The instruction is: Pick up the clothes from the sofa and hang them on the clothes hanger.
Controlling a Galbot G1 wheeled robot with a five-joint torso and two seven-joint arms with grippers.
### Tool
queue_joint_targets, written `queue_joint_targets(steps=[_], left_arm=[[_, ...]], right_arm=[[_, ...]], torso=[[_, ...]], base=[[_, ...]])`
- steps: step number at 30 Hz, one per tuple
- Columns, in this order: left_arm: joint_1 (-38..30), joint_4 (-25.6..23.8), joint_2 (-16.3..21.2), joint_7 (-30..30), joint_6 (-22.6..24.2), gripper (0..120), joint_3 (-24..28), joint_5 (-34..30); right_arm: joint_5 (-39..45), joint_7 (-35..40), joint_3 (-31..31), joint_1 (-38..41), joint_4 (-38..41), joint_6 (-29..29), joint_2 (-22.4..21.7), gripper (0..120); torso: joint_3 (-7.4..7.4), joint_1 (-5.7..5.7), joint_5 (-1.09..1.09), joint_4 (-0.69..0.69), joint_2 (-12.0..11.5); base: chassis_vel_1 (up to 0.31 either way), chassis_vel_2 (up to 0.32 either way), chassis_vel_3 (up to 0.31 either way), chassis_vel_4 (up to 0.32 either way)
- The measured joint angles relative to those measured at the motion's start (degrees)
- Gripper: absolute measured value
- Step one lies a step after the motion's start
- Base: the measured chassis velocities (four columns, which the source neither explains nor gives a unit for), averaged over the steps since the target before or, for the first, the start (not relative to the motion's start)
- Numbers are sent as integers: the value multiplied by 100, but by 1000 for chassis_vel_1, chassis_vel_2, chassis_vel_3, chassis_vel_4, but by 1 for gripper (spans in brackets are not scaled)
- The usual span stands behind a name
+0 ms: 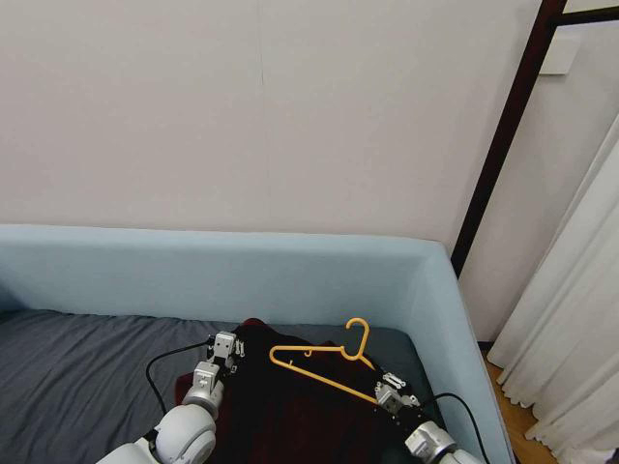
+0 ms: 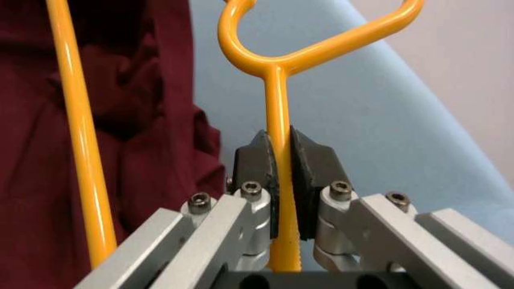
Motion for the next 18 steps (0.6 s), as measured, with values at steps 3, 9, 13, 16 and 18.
queue_joint_targets(steps=[3,9,13,16,18], left_arm=[[60,-133,32,-22,34,0,-6,-9],[98,-204,54,-53,56,0,91,2],[29,-207,39,-81,71,0,306,25],[-115,-132,-46,-113,92,0,541,28],[-157,-110,-68,-122,98,0,611,28]], right_arm=[[87,65,-165,160,-168,-87,220,5],[317,180,-321,410,-300,-283,502,5],[444,228,-406,524,-299,-403,577,5],[444,271,-466,573,-269,-459,607,5],[442,288,-471,585,-271,-474,620,5]], torso=[[0,0,0,1,0],[0,0,1,1,0],[0,0,0,1,0],[0,0,0,0,0],[0,0,0,0,0]], base=[[0,0,0,0],[0,0,0,0],[0,0,0,0],[0,0,0,0],[0,0,0,0]])
